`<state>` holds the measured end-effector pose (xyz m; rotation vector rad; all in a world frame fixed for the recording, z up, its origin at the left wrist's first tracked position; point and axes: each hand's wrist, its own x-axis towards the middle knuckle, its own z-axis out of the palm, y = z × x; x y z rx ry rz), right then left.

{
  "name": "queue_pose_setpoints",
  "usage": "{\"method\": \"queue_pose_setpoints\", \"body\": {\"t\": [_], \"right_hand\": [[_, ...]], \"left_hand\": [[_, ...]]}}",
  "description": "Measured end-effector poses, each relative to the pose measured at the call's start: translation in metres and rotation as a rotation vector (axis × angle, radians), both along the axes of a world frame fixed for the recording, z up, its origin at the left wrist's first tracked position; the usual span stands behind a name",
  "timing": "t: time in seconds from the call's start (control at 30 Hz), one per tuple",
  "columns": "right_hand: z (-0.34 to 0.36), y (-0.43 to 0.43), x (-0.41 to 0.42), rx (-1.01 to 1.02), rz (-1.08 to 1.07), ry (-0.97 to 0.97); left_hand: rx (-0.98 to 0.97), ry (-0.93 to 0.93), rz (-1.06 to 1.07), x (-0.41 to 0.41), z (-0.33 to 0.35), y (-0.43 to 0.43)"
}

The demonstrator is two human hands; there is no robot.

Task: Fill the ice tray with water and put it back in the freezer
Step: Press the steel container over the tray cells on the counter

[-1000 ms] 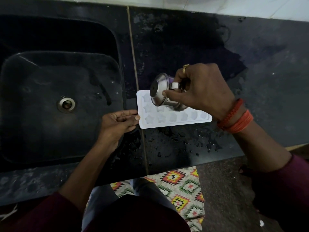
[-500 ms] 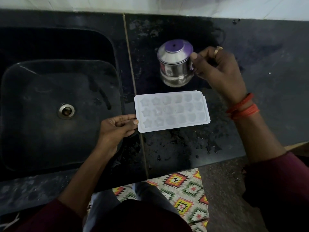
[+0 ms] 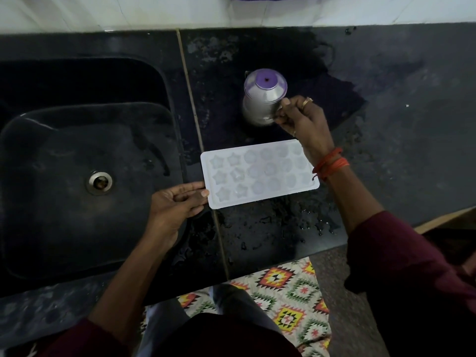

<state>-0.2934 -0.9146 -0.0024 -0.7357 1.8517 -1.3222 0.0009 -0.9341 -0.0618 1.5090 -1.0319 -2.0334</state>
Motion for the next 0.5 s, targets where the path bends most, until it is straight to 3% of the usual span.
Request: {"method": "queue_pose_setpoints", "body": {"t": [0.5], "right_hand": [[-0.02,0.009,0.0,-0.053,-0.066,0.019]], "left_hand": [[0.001,-0.018,0.005,-0.001,-0.005,-0.001]]}}
